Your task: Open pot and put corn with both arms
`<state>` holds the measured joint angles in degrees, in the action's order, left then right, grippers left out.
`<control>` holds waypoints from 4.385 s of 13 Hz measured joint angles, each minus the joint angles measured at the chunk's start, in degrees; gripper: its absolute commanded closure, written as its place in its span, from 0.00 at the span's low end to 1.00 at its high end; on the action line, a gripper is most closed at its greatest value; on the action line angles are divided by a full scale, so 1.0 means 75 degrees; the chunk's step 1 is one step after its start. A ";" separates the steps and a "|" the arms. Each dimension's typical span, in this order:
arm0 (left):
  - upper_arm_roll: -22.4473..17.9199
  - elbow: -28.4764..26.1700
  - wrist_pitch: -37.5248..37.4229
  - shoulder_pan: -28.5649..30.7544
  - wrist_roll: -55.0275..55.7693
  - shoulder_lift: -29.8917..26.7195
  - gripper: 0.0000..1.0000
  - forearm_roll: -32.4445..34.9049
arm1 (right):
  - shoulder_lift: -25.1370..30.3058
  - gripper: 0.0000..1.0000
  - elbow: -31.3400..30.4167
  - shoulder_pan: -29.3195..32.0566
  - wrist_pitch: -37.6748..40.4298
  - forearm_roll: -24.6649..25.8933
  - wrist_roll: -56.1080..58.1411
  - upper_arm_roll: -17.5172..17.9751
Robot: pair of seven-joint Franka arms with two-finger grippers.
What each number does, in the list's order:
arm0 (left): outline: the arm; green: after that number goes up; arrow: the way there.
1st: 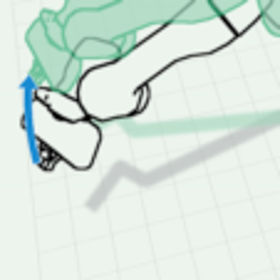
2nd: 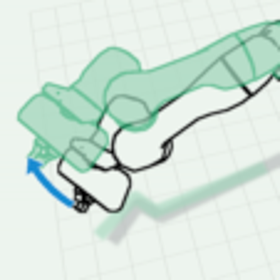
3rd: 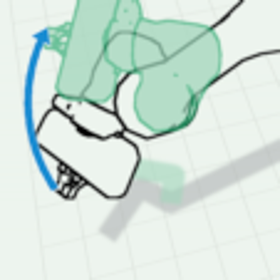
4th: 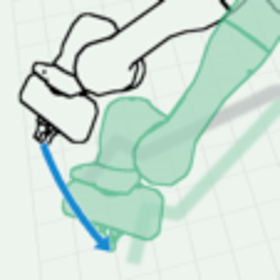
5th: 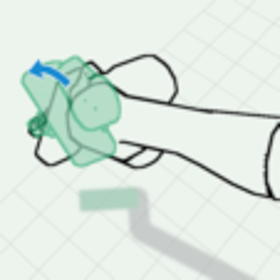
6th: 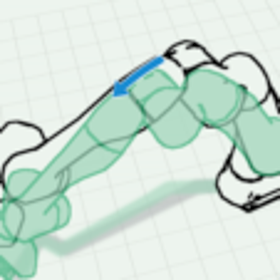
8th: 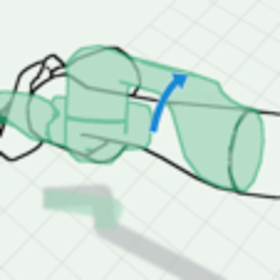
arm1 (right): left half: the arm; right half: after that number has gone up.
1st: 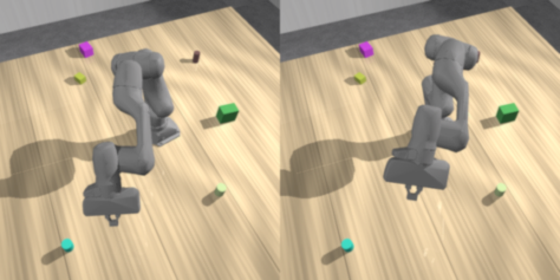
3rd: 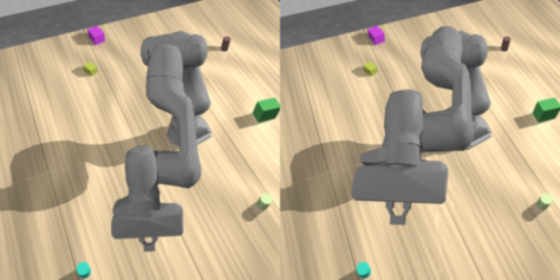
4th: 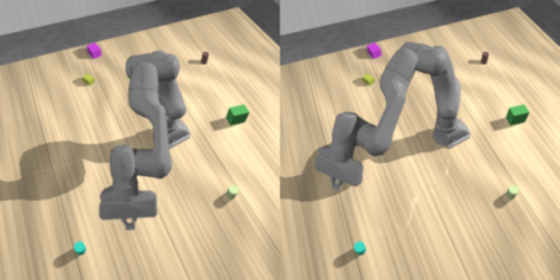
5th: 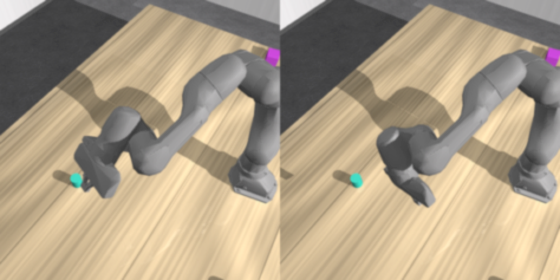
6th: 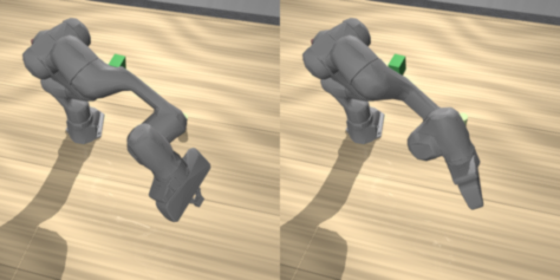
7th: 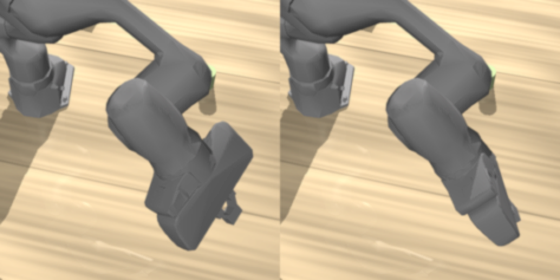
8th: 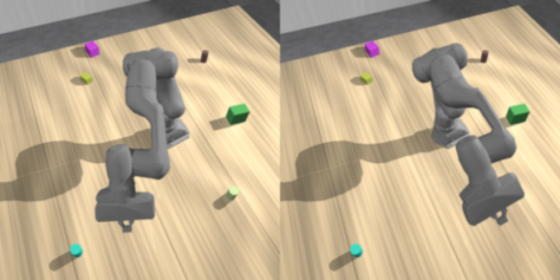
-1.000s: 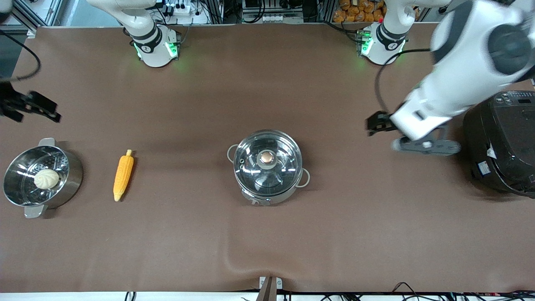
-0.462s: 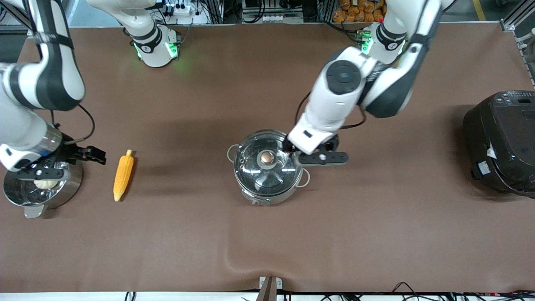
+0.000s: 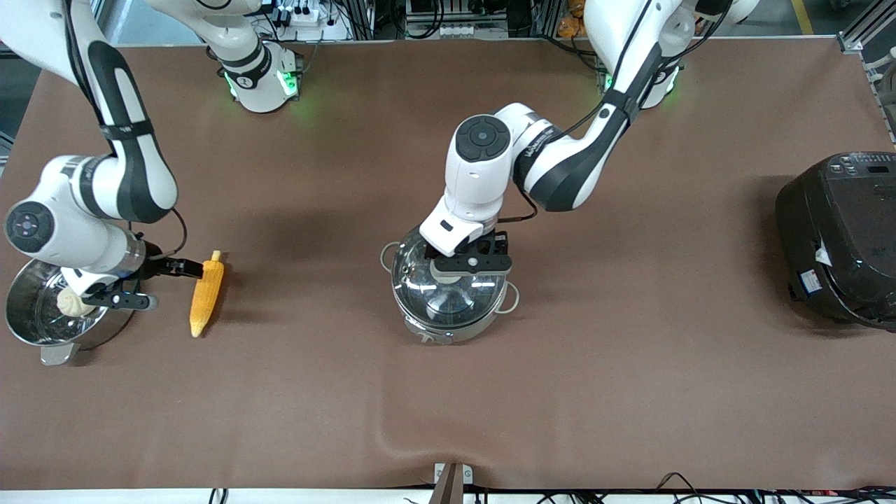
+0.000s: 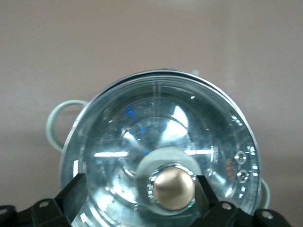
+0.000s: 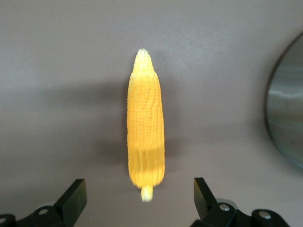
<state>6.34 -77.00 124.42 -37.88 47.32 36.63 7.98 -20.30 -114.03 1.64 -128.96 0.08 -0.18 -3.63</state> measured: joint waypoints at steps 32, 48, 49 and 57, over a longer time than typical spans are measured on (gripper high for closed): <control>-0.0711 -0.0314 -0.0947 0.2828 -0.0815 -0.0726 1.00 -0.0099 | -0.0805 1.00 0.3877 -0.4560 0.1496 -0.1069 -0.5210 0.0783; -0.0699 -0.4526 0.3848 0.3532 -0.1088 -0.1203 0.00 0.0660 | -0.2688 0.00 0.5359 -0.5235 0.1080 -0.1043 -0.6477 0.0523; -0.0699 -0.4458 0.3830 0.3571 -0.1088 -0.1404 0.00 0.0660 | -0.2434 0.00 0.5482 -0.4932 0.1586 -0.1040 -0.6165 0.0483; -0.0685 -0.3212 -0.0090 0.3898 -0.3044 -0.3295 0.00 0.0525 | -0.0388 0.00 0.5344 -0.1337 0.4510 -0.0786 -0.2331 0.0430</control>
<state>1.21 -101.10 123.74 -8.65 24.49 11.92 11.92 -23.21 -73.95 -8.39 -95.14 -5.82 -17.66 -0.41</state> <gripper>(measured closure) 0.000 0.000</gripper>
